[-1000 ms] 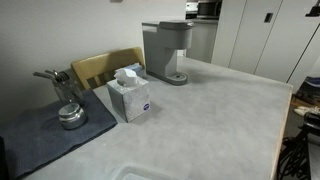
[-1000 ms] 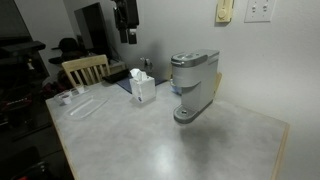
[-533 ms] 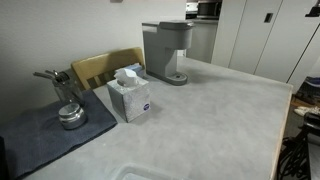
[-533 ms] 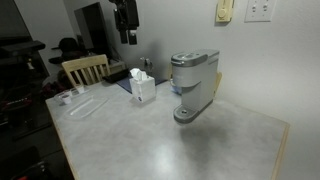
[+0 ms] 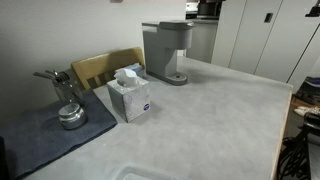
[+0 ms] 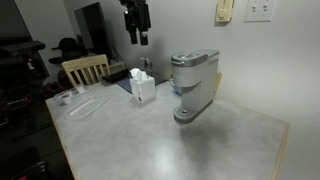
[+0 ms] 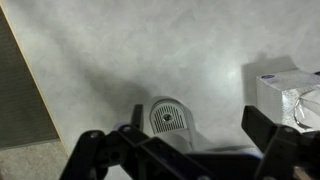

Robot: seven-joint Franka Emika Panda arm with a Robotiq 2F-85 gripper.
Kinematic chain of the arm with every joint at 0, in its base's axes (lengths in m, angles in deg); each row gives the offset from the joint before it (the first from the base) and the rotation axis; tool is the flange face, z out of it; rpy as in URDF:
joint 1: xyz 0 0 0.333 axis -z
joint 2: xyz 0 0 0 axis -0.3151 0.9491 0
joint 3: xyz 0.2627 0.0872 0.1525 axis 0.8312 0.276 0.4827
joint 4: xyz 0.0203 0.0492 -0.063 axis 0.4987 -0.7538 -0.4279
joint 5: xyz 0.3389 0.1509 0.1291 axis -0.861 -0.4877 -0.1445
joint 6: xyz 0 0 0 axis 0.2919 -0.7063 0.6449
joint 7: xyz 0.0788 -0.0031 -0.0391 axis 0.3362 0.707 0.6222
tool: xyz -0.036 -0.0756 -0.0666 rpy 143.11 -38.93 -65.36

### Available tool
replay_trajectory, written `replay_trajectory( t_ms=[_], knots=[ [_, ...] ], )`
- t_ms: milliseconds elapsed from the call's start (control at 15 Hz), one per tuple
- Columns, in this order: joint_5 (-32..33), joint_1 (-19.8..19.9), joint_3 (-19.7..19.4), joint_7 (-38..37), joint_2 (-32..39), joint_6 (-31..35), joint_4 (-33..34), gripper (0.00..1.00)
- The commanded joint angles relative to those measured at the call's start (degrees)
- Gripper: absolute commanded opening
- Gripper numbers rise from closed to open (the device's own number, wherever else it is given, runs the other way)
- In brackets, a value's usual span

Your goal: Press the top of the coffee maker

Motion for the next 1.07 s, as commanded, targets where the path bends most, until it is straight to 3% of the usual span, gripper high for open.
replay_trajectory(
  t_ms=[0,600,1000],
  knots=[
    [0.30,0.20,-0.95,2.32,4.21,0.13,5.08,1.00],
    [-2.51,1.42,-2.04,7.70,12.12,-1.13,16.00,1.00],
    [-11.14,3.74,-1.36,13.82,17.98,-3.57,22.88,1.00]
  ],
)
